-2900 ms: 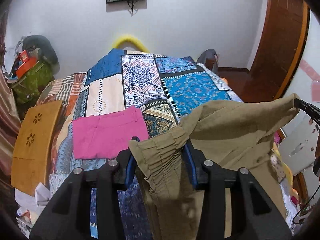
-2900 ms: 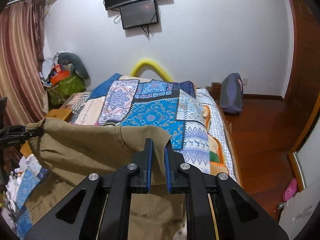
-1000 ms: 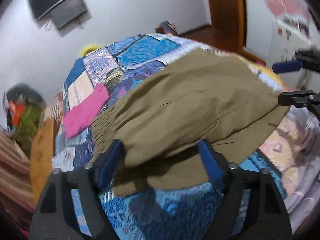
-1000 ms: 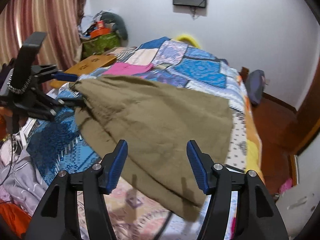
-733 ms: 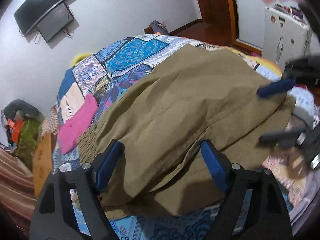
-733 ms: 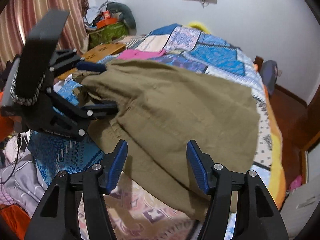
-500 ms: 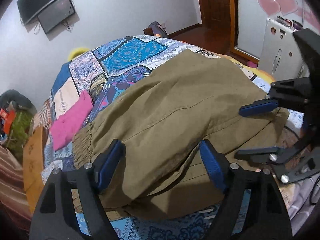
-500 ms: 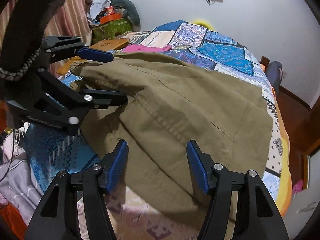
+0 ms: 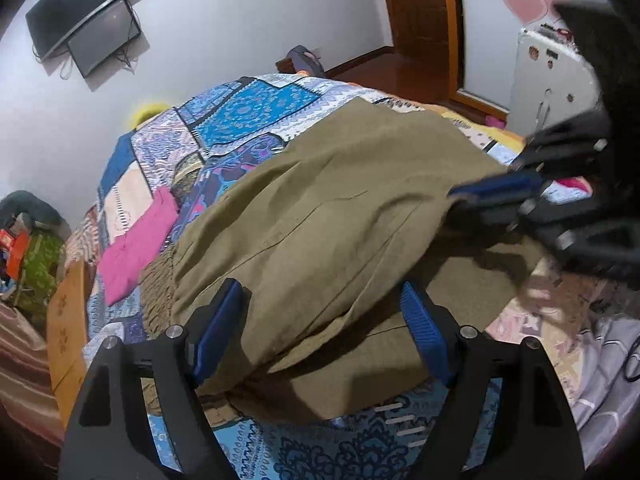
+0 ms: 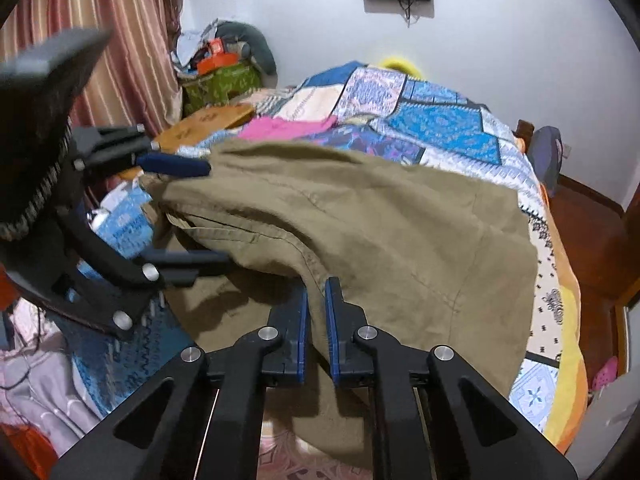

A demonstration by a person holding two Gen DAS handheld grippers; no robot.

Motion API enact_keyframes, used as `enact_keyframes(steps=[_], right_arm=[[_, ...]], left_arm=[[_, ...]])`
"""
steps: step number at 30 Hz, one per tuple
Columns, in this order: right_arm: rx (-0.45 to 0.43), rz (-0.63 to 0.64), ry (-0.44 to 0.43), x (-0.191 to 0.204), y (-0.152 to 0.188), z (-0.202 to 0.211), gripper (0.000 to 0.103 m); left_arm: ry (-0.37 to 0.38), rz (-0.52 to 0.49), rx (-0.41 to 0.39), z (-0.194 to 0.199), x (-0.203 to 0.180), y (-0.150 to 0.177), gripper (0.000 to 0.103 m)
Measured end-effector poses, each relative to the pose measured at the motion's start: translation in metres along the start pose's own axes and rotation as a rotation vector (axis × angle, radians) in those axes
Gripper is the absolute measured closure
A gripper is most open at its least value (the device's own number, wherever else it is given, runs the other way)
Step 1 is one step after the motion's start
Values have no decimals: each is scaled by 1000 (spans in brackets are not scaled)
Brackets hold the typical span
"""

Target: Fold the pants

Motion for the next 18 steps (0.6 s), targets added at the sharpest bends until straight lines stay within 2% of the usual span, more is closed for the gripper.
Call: enact_keyframes(steps=[1, 2, 3, 4, 6, 8, 12, 18], right_arm=[[-11, -1, 2, -1, -2, 4, 95], [-18, 0, 2, -1, -3, 7, 95], [-24, 3, 3, -1, -4, 10, 95], [-27, 7, 3, 0, -5, 12, 95], [-29, 15, -3, 2, -5, 15, 95], [-27, 22, -9, 4, -3, 18, 95], [-25, 28, -29, 7, 0, 22, 95], [5, 11, -72, 13, 10, 18, 95]], left_arm=[[-18, 0, -4, -1, 1, 0, 22], [-29, 4, -8, -2, 2, 0, 29], [-34, 11, -12, -2, 3, -1, 45], [-25, 17, -1, -2, 5, -1, 52], [8, 35, 12, 1, 9, -2, 65], [18, 37, -7, 7, 11, -1, 72], [65, 44, -19, 19, 12, 7, 74], [85, 50, 2, 16, 9, 24, 76]])
Point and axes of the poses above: each gripper's, at about its wrist camera, not at the fingertips, and z roughly against the way its jaws point, x to its left, y to its underside, the point moved 2 cm from there along -z, roughly the way its jaws point, and after that the axes turned 13 degrees about z, right-handed, at the moved point
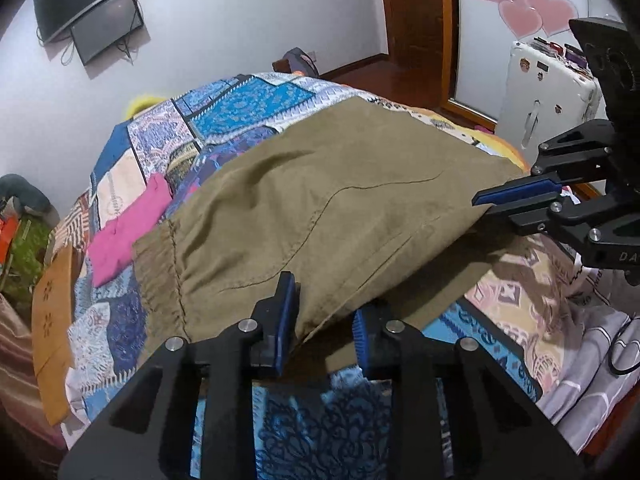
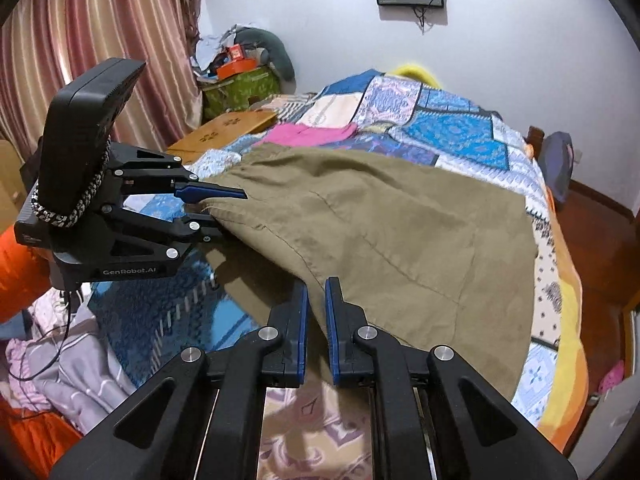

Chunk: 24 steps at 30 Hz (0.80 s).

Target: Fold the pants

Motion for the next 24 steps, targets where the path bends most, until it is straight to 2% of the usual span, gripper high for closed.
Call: enact_keyframes(steps=[10, 15, 18, 21, 24], right_arm=[[54, -63, -64, 5, 15, -14, 93], [74, -37, -70, 6, 7, -4, 87], [36, -27, -89, 6, -1, 7, 83], [3, -22, -60, 4, -8, 11, 83], [-4, -86, -47, -5, -11, 0, 80]], left_arm=[[27, 65, 54, -3, 3, 13, 74], [88, 125, 72, 14, 10, 11, 61], [125, 175, 35, 33, 18, 4, 61], [122, 211, -2, 42, 24, -8, 61], [95, 240, -8, 33, 28, -18, 61]])
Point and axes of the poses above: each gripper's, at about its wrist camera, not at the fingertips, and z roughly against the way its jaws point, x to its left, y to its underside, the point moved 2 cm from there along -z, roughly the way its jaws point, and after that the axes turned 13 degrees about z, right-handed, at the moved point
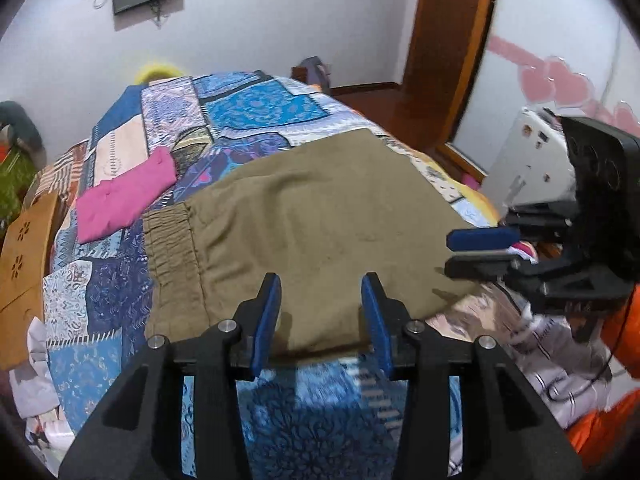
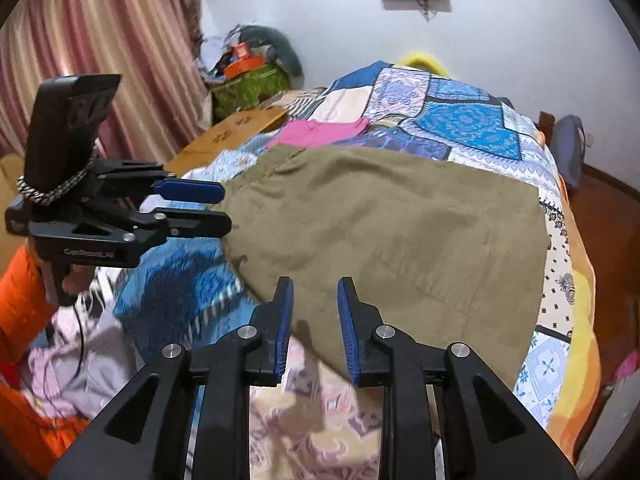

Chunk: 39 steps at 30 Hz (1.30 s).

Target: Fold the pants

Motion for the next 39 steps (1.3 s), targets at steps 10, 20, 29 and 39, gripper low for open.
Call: enact_keyframes(steps=[10, 20, 29, 39], right_arm=[[106, -45, 37, -15, 32, -30, 61], [103, -193, 83, -42, 60, -3, 63], [119, -308, 170, -71, 92, 14, 59], [109, -303, 180, -67, 96, 13, 58]], left_arm=[[-92, 40, 41, -47, 24, 31, 61], [-107, 111, -26, -8, 40, 24, 61], [-233, 227, -6, -27, 86, 29, 40], [-210, 270, 1, -31, 98, 35, 34]])
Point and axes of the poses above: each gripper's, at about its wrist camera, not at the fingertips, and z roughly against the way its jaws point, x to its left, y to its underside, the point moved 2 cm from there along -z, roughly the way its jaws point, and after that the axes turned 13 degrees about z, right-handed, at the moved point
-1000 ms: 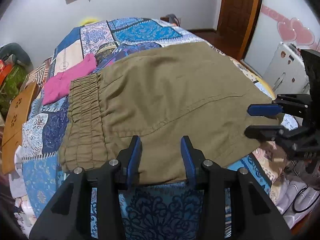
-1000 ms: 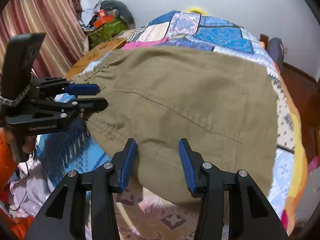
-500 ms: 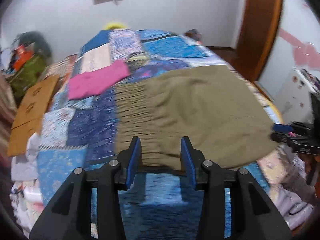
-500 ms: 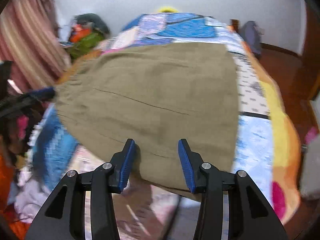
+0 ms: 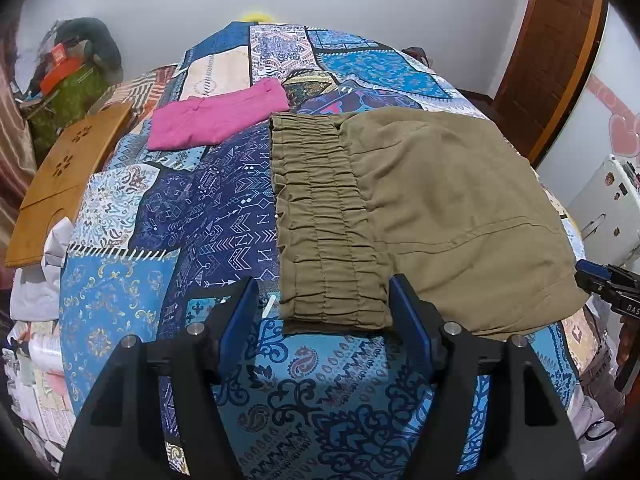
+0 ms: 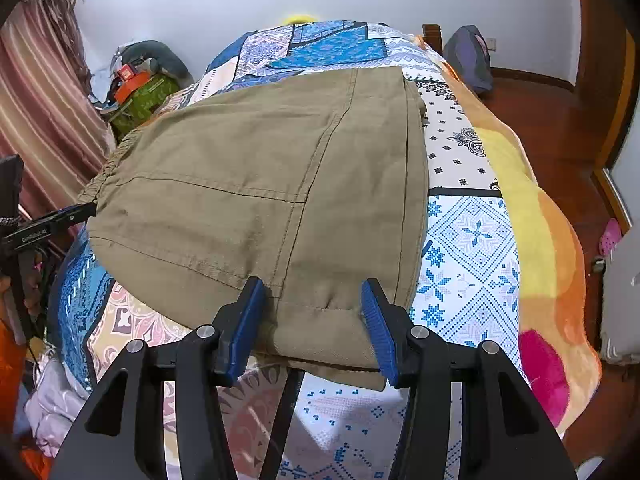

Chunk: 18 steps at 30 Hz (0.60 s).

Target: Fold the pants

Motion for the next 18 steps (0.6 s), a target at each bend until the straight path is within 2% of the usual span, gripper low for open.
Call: enact_keyframes(steps=[5, 8, 11, 15, 18], right_arm=[[13, 10, 4, -1, -3, 4, 57], [14, 18, 34, -6, -10, 12, 55], [-22, 20, 52, -14, -21, 23, 55], [-80, 10, 94, -27, -45, 30, 55], [-118, 8, 108, -33, -63, 27, 54]], left_arm=[[13, 1, 7, 15, -1, -10, 36], [7, 3, -52, 36, 0, -26, 36], [19, 15, -96, 46, 3, -47, 36], [-41, -2, -113, 30, 1, -85, 36], [-33, 18, -84, 8, -1, -106, 36]])
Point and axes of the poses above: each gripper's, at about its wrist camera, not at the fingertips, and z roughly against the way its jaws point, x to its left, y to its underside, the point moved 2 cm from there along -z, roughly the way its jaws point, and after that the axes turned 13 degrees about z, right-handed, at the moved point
